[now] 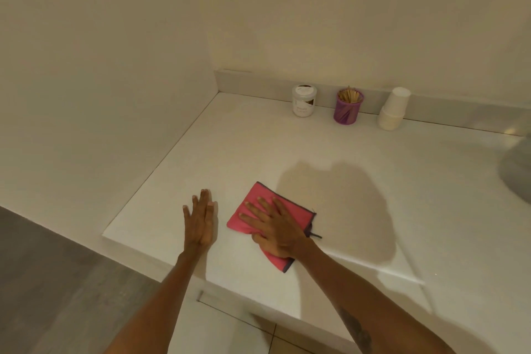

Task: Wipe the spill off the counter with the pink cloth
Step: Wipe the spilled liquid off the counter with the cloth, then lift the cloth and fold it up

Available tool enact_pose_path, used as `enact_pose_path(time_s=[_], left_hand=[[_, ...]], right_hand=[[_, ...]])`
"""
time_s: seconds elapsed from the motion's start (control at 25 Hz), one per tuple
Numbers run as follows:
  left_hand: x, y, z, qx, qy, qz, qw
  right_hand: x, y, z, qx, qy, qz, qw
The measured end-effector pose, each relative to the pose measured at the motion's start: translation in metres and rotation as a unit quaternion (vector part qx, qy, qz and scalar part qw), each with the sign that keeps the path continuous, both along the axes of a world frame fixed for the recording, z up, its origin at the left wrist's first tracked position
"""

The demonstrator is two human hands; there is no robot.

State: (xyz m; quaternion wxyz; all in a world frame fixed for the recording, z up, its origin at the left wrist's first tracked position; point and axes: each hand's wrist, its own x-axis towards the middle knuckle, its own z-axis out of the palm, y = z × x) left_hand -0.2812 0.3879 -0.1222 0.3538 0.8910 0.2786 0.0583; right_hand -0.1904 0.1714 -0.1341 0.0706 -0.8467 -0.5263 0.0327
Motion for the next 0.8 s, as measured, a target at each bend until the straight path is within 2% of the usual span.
enact_pose_path(time_s=[0.12, 0.28, 0.4, 0.6, 0.68, 0.72, 0.8], left_hand=[[-0.008, -0.015, 0.013, -0.061, -0.011, 0.016, 0.998], [-0.011, -0.027, 0.028, -0.068, 0.011, 0.014, 0.998], [-0.011, -0.041, 0.038, -0.062, 0.002, 0.014, 0.998], [-0.015, -0.063, 0.048, -0.066, -0.052, 0.019, 0.996], [-0.015, -0.065, 0.054, -0.088, -0.077, 0.038, 0.992], [-0.014, -0.066, 0.057, -0.103, -0.088, 0.047, 0.990], [-0.013, -0.069, 0.061, -0.130, -0.114, 0.061, 0.983]], right_hand=[[-0.017, -0.007, 0.009, -0.017, 0.004, -0.022, 1.000], [-0.030, -0.004, 0.034, -0.033, 0.032, -0.053, 0.998], [-0.039, 0.005, 0.048, 0.004, -0.038, -0.055, 0.998], [-0.066, 0.010, 0.048, -0.061, -0.080, -0.059, 0.993], [-0.063, 0.010, 0.051, -0.051, -0.099, -0.064, 0.992], [-0.058, 0.011, 0.054, -0.019, -0.074, -0.079, 0.994], [-0.044, 0.014, 0.069, 0.068, 0.055, -0.141, 0.986]])
